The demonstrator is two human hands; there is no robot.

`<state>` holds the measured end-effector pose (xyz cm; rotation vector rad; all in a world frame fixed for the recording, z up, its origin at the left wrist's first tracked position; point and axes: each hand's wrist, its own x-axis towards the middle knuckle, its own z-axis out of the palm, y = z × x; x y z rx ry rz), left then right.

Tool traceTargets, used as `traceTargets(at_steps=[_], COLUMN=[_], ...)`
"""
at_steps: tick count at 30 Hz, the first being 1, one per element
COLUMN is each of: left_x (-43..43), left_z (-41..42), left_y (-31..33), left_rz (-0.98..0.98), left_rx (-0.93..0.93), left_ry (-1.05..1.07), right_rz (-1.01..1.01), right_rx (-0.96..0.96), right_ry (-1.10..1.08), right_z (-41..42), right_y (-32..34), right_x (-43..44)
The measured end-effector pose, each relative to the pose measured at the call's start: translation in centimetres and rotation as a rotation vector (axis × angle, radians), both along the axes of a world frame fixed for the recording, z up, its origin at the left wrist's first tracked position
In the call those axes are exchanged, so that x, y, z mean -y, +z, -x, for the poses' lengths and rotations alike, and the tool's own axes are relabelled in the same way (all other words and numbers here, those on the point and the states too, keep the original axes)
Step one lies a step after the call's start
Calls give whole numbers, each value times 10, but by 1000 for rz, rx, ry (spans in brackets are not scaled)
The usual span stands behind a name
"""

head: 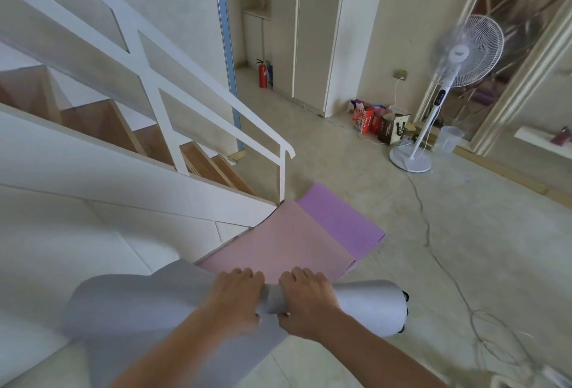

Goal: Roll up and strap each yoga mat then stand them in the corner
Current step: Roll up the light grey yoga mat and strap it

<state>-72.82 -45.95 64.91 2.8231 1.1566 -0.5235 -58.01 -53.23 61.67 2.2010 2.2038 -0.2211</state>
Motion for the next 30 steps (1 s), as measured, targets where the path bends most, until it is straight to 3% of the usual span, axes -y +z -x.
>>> traceTargets(at_steps=[5,14,24,27,30], left_x=[-2,-8,21,24,27], left_z=[13,37,77,92,97], left_y=[1,8,-11,-27,-13], left_rz=[102,-13,-72,-124,23], left_rx=[77,67,-49,59,7], left_ry=[-6,2,-89,-81,33], right_rz=[79,65,255,283,260], right_rx=[10,-8,-59,-75,-8], right_ry=[-48,-93,-90,-34,36], right_z=[9,43,78,88,95], right_y=[9,10,1,-3,-4], right_x=[-1,-4,-4,-7,-10])
